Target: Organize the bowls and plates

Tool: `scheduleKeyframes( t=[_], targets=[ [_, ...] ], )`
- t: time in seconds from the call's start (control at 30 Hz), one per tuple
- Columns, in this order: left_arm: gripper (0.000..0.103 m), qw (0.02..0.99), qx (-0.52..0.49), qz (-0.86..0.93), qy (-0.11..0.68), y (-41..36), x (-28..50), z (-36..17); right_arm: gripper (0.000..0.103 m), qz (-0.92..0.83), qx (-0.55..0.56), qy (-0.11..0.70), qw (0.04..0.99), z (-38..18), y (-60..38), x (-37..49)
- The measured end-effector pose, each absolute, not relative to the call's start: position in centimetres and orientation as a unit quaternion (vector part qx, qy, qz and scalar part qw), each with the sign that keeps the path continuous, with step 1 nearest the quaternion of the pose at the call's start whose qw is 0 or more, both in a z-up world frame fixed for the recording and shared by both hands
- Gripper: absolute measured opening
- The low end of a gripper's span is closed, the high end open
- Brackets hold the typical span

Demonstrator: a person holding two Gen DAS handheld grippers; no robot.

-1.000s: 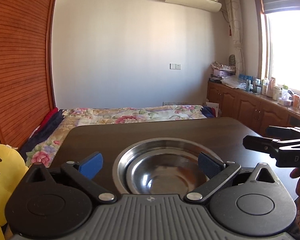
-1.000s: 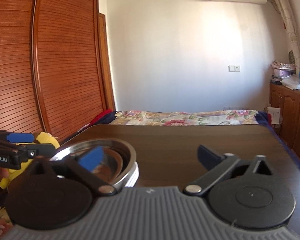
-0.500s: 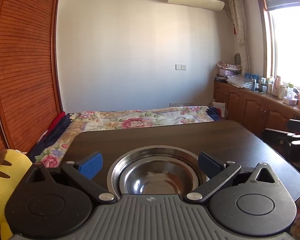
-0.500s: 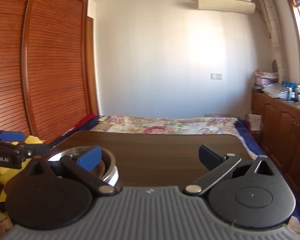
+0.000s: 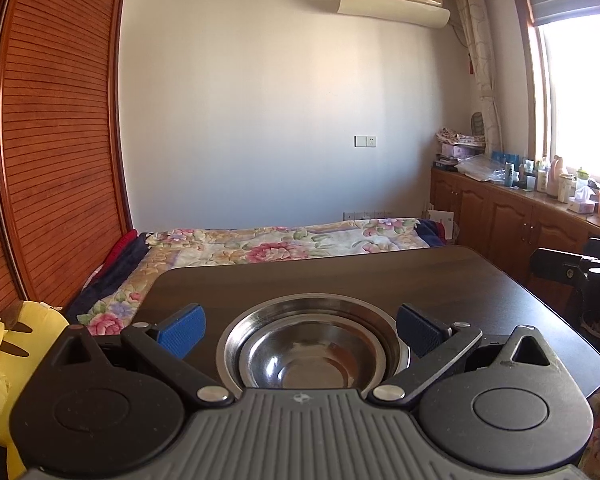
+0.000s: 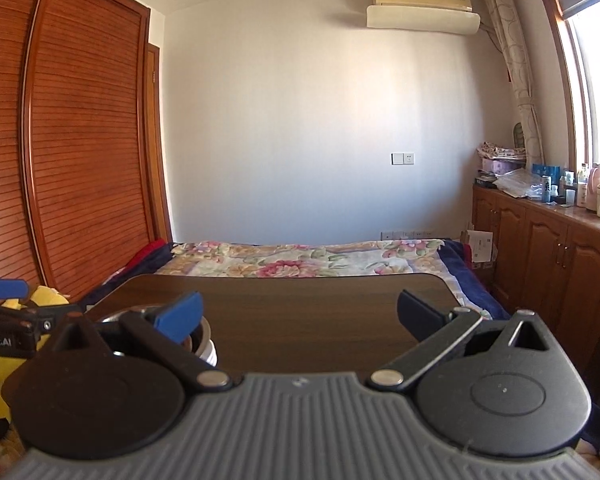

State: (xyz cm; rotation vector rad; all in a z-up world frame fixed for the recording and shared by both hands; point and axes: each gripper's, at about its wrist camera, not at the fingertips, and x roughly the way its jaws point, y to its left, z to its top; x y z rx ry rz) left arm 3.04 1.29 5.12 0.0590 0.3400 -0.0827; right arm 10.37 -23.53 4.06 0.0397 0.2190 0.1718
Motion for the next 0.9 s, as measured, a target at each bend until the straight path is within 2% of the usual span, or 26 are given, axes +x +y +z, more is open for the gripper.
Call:
scheduleKeyframes(
  t=[0.27, 0.9],
  targets=[
    [0.103, 0.986, 0.036, -0.027, 0.159, 1.3, 2.4, 5.4, 0.103, 0.08, 0.006, 0.099, 0.992, 4.4, -23.2, 9.5],
    [0.103, 0.984, 0.038, -0.019, 0.173, 1.8, 2.4, 2.4, 0.103, 0.069, 0.007, 0.117, 0.991, 2.2, -23.3, 9.4]
  ],
)
